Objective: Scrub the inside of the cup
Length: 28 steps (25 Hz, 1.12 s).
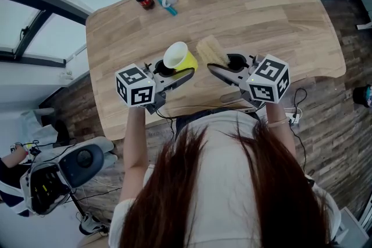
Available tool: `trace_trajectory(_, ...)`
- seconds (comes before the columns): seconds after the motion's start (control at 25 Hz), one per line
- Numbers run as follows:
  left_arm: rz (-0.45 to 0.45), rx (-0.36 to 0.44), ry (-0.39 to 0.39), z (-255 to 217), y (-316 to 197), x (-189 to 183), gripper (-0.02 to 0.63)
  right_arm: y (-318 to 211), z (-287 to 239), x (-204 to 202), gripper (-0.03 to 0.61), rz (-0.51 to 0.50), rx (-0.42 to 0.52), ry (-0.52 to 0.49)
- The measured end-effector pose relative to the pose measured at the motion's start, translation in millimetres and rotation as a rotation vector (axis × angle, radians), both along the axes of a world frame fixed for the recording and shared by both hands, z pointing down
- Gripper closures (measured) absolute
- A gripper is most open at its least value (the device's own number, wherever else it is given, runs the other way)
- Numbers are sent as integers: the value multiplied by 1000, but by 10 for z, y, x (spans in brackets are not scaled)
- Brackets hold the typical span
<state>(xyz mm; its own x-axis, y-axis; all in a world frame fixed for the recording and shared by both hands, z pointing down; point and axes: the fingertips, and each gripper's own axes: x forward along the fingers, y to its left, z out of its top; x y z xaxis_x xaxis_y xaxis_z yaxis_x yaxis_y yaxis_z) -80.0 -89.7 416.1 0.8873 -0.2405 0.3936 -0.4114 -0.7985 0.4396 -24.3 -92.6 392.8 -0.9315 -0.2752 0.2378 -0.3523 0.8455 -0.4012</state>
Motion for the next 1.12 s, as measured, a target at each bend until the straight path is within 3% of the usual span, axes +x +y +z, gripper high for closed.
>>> trace_trajectory(0.32,-88,22,-85,94,-83,-125,399,-33,27,12,451,74,4,43)
trace_trajectory(1.12,-321,101,-214,199,-64,-378,399,1,41,44,451,230,10,74)
